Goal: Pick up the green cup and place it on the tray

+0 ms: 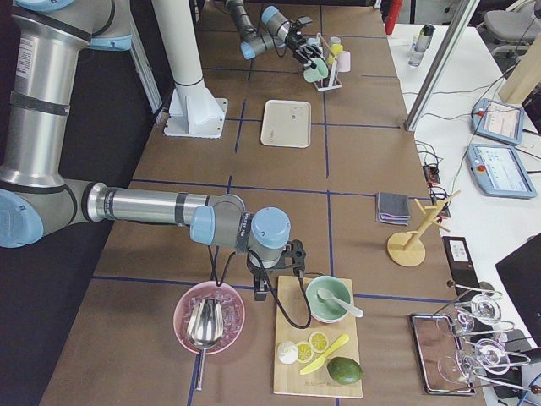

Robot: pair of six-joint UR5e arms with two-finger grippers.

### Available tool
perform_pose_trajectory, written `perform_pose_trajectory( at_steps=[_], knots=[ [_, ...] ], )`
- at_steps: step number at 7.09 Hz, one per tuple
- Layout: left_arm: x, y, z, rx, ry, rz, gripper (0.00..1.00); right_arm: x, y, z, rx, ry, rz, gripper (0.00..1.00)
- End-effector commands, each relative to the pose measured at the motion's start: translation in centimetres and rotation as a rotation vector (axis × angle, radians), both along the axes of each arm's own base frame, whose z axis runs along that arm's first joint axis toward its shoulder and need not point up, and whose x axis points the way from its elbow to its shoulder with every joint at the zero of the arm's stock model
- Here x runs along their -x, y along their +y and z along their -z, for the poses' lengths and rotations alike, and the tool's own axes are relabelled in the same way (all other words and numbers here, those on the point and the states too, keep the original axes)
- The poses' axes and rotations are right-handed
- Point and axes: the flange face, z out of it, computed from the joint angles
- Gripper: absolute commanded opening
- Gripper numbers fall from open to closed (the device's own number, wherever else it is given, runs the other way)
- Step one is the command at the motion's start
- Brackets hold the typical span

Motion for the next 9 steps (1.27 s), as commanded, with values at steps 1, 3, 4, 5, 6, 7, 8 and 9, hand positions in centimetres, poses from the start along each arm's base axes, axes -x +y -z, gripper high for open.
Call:
perform_pose_trajectory(
  at_steps=[1,3,4,5,6,7,8,9],
  knots=[
    [-3.1,2.6,-3.6,-0.131,-0.017,0.024,0.67,0.0,0.0,0.0,0.0,0.0,0.0,1.0],
    [-7.6,6.0,-5.8,-0.258,-0.172,0.006,0.67,0.0,0.0,-0.1,0.004,0.0,-0.001,1.0],
    [-8.9,6.3,-5.6,-0.261,-0.174,-0.009,0.67,0.0,0.0,-0.2,0.004,0.0,0.0,1.0],
    [-9.7,7.6,-5.8,-0.277,-0.131,-0.029,0.69,0.0,0.0,-0.4,0.009,0.0,0.0,1.0],
    [-11.1,7.3,-4.9,-0.278,-0.129,-0.028,0.69,0.0,0.0,-0.4,0.009,0.0,0.0,1.0],
    [-12.4,7.2,-5.0,-0.275,-0.147,-0.034,0.69,0.0,0.0,-0.4,0.009,0.0,0.0,1.0],
    [-12.7,7.1,-5.1,-0.274,-0.152,-0.035,0.72,0.0,0.1,-0.5,0.01,0.0,0.0,1.0],
    [-13.5,6.9,-4.6,-0.273,-0.155,-0.035,0.73,0.0,0.0,-0.4,0.01,0.001,-0.001,1.0]
  ],
)
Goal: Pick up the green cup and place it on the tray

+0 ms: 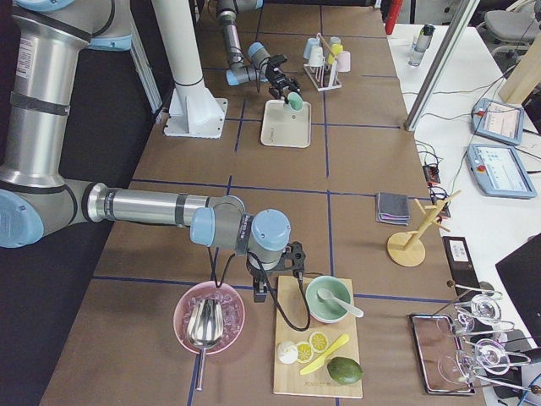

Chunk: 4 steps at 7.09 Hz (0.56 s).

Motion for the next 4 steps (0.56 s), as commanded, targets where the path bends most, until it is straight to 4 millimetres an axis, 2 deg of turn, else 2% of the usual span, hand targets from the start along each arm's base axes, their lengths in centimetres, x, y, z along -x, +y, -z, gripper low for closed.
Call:
perform_pose_trajectory(
  at_steps=[1,4],
  knots=[
    [-1.56,-0.27,0.09,0.005,-0.016,-0.006,0.73,0.0,-0.04,0.01,0.0,0.0,-0.001,1.0],
    [-2.02,-0.17,-0.52,-0.013,-0.076,-0.019,0.77,0.0,-0.11,-0.01,0.0,0.0,-0.001,1.0]
  ],
)
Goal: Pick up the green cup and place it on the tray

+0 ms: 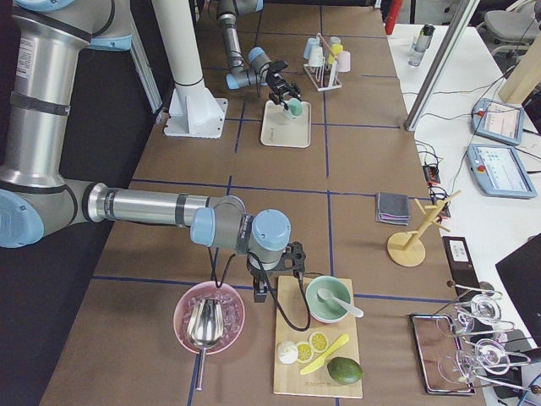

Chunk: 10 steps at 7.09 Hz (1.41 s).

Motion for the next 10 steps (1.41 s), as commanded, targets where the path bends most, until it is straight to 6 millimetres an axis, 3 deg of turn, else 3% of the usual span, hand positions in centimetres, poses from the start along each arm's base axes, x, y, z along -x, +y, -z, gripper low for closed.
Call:
perform_pose_trajectory(
  at_steps=[1,4,7,10],
  knots=[
    [0.0,0.1,-0.9,-0.01,-0.031,-0.002,0.78,0.0,0.0,0.0,0.0,0.0,0.0,1.0],
    [0.3,0.3,-1.8,-0.041,-0.059,-0.007,0.8,0.0,0.0,0.1,-0.001,0.0,0.0,1.0],
    [1.5,0.5,-0.4,-0.053,-0.022,-0.004,0.81,0.0,-0.2,0.3,-0.005,0.0,-0.001,1.0],
    [1.8,0.4,-0.4,-0.053,-0.021,-0.001,0.82,0.0,-0.4,0.5,-0.011,0.0,-0.001,1.0]
  ],
)
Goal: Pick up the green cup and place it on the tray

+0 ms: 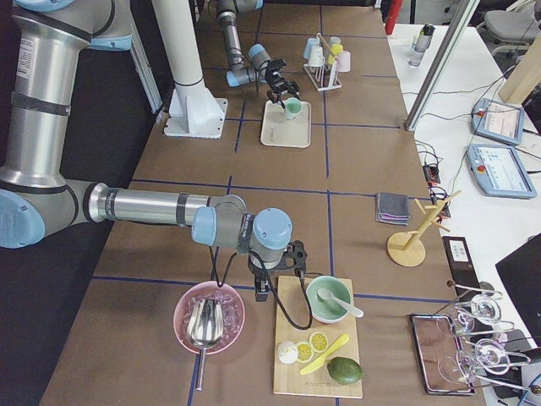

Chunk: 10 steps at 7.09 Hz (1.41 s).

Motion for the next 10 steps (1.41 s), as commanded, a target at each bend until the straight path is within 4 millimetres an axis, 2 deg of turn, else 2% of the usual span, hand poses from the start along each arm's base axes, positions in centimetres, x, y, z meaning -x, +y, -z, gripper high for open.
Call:
perform_pose_trajectory(
  at_steps=[1,6,10],
  knots=[
    [0.1,-0.02,-0.22,0.001,-0.003,0.001,0.82,0.0,-0.06,0.13,-0.003,0.0,0.0,1.0],
    [0.01,0.17,-0.71,0.004,-0.012,-0.002,0.84,0.0,-0.06,0.13,-0.003,0.0,0.0,1.0],
    [0.19,-0.09,-0.92,-0.002,-0.021,0.005,0.92,0.01,-0.15,0.26,-0.006,0.0,0.0,1.0]
  ],
)
